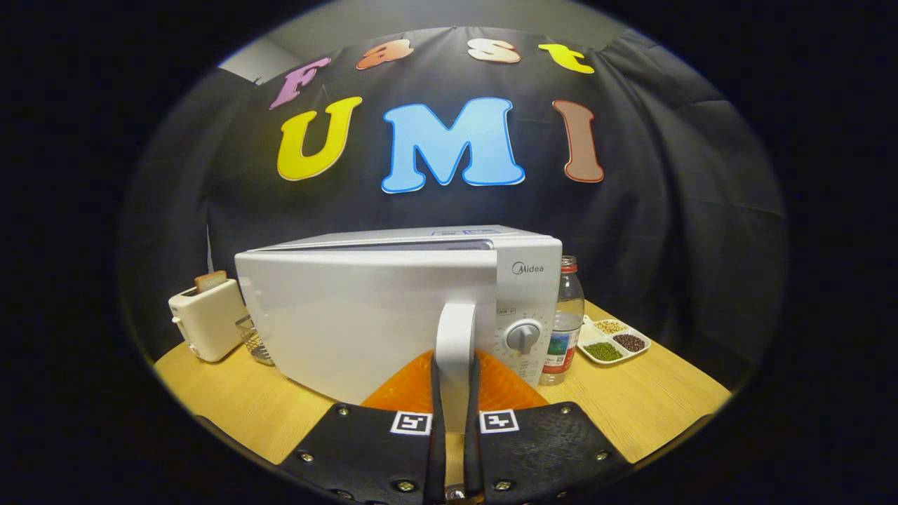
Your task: Open the microwave, put the food inside, and close the microwave door.
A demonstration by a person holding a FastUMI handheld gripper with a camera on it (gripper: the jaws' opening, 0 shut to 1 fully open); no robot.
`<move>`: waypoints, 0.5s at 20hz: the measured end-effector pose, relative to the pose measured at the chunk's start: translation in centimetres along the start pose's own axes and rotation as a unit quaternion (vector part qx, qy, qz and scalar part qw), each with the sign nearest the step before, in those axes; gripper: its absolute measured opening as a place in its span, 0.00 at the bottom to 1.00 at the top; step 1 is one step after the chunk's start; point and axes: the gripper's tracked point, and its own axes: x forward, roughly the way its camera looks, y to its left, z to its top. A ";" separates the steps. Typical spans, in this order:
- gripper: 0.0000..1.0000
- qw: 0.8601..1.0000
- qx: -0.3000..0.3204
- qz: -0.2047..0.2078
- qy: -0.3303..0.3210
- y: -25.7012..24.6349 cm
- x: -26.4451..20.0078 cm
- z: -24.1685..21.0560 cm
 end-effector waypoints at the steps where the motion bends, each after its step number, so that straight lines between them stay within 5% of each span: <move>1: 0.10 1.000 -0.004 0.007 -0.001 0.6 -1.1 -0.1; 10: 0.10 0.995 -0.003 0.101 0.014 8.9 -10.7 -2.7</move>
